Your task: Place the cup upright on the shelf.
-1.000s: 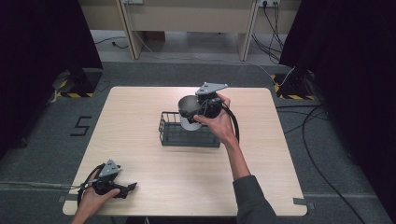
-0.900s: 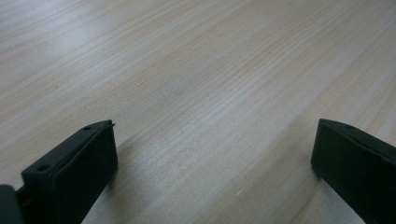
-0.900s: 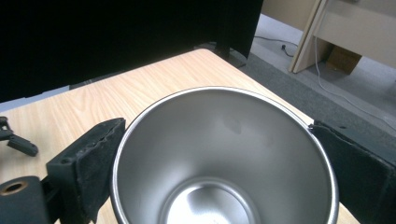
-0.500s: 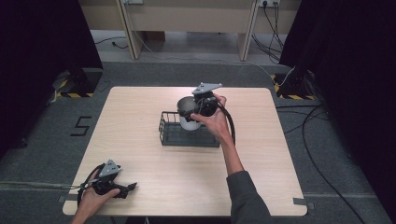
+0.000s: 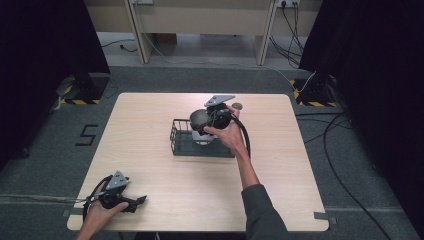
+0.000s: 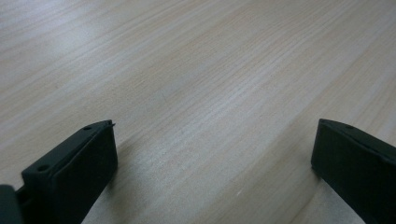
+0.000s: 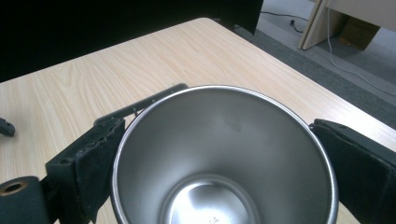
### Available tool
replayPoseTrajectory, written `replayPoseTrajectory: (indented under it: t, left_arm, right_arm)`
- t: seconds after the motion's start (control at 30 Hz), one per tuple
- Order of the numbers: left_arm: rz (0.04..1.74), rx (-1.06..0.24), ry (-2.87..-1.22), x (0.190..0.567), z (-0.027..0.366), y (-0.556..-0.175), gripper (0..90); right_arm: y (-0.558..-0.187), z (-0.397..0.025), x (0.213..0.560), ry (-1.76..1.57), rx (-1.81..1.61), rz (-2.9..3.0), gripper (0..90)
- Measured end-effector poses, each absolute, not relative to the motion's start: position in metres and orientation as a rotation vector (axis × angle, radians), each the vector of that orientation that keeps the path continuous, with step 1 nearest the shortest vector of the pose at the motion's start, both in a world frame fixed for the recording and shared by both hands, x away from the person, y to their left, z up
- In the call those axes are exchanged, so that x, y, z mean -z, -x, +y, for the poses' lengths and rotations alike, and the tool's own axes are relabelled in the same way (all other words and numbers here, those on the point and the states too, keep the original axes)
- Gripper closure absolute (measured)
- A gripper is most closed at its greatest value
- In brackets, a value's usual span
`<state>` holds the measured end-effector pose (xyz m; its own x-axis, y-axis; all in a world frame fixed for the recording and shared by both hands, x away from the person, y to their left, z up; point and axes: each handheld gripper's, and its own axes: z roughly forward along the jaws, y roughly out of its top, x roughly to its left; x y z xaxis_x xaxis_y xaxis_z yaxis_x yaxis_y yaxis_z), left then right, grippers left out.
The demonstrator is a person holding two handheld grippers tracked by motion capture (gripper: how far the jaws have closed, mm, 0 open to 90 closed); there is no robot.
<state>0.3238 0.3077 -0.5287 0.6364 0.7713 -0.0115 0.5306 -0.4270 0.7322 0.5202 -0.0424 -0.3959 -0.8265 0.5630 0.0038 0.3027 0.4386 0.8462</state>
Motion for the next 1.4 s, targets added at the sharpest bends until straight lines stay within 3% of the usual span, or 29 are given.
replayPoseTrajectory:
  t: [0.27, 1.03, 1.07, 1.1, 1.13, 1.2, 1.27, 1.33, 1.37, 1.4]
  left_arm:
    - [1.012, -0.425, -2.131, 0.529, 0.308, -0.324, 0.0]
    - [1.011, -0.426, -2.132, 0.529, 0.308, -0.324, 0.0]
    - [1.012, -0.425, -2.131, 0.529, 0.308, -0.324, 0.0]
    - [1.012, -0.426, -2.131, 0.529, 0.308, -0.324, 0.0]
    - [1.012, -0.426, -2.131, 0.529, 0.308, -0.324, 0.0]
    - [1.011, -0.426, -2.132, 0.529, 0.308, -0.324, 0.0]
    - [1.013, -0.425, -2.129, 0.529, 0.308, -0.324, 0.0]
    - [1.013, -0.425, -2.129, 0.529, 0.308, -0.324, 0.0]
    - [1.013, -0.426, -2.129, 0.529, 0.308, -0.324, 0.0]
    - [1.013, -0.426, -2.129, 0.529, 0.308, -0.324, 0.0]
  right_arm:
    - [-0.522, -0.047, 0.411, -0.708, -1.36, 2.431, 6.1]
    - [-0.518, -0.049, 0.407, -0.635, -1.423, 2.392, 3.9]
    - [-0.517, -0.049, 0.405, -0.637, -1.436, 2.379, 7.1]
    - [-0.516, -0.05, 0.399, -0.643, -1.454, 2.357, 20.9]
    - [-0.516, -0.05, 0.399, -0.643, -1.454, 2.357, 20.9]
    - [-0.513, -0.049, 0.393, -0.637, -1.437, 2.342, 11.4]
    - [-0.51, -0.049, 0.388, -0.63, -1.439, 2.319, 11.0]
    - [-0.507, -0.05, 0.385, -0.633, -1.448, 2.306, 18.2]
    - [-0.505, -0.052, 0.384, -0.644, -1.452, 2.307, 11.8]
    - [-0.504, -0.053, 0.383, -0.647, -1.456, 2.3, 14.8]
